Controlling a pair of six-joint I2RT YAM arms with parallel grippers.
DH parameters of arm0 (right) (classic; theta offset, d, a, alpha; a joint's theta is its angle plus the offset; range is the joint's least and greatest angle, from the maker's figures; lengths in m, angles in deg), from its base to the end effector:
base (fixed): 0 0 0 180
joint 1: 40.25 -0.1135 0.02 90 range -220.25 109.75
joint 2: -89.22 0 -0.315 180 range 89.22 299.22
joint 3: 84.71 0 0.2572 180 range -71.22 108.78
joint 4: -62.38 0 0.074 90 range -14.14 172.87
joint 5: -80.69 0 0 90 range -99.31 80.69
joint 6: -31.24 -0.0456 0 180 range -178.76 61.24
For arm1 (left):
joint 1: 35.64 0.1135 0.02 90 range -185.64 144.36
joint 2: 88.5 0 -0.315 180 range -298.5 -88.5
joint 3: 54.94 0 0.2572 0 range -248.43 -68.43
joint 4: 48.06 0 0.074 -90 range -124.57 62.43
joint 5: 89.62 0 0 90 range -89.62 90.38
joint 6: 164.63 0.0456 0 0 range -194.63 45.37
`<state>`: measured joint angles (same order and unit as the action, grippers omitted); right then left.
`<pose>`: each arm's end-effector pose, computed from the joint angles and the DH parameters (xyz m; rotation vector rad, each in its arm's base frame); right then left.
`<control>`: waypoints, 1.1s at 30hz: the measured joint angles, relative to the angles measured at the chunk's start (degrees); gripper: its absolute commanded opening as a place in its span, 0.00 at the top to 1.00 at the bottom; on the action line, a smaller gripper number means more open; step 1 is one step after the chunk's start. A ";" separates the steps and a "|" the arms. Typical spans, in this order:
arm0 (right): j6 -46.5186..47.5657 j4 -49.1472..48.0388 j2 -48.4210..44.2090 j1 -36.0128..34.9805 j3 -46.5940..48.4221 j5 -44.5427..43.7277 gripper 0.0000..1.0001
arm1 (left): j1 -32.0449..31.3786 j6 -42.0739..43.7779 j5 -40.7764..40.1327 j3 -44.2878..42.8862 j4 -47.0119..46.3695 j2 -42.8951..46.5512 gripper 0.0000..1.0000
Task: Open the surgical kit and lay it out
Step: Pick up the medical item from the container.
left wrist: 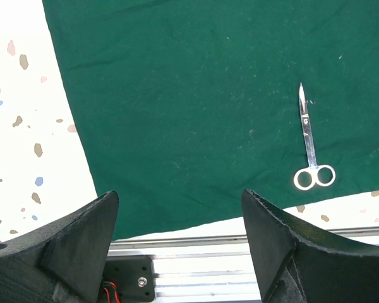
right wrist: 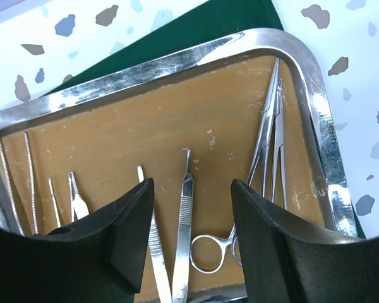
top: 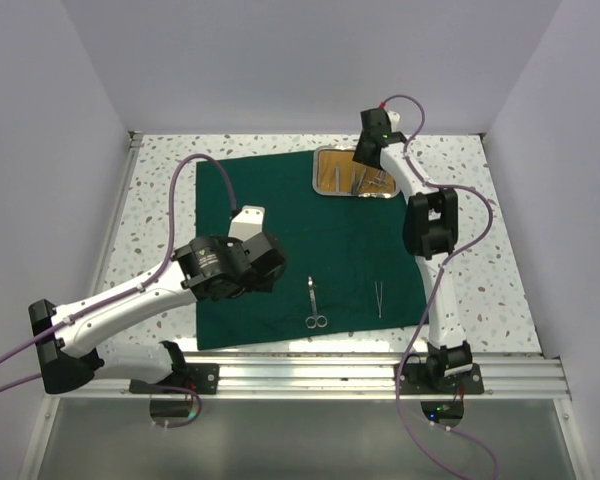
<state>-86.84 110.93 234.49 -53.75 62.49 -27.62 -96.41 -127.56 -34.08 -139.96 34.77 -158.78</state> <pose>0.6028 0.1300 0.2164 0.4434 2.2899 -0.0221 0.1222 -0.1655 0.3719 0.0207 2.4418 0.0183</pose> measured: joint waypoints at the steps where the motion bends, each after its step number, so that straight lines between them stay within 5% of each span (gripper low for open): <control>1: -0.02 0.02 0.35 0.00 0.00 0.04 0.46 | 0.00 0.00 0.00 0.00 0.02 0.00 0.17; 33: -0.33 -1.46 -2.14 -4.28 -8.94 -1.64 0.65 | 0.39 0.59 -0.52 0.02 -0.83 0.66 0.16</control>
<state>-87.17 109.47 232.35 -58.03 53.55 -29.25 -96.02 -126.96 -34.60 -139.94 33.94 -158.12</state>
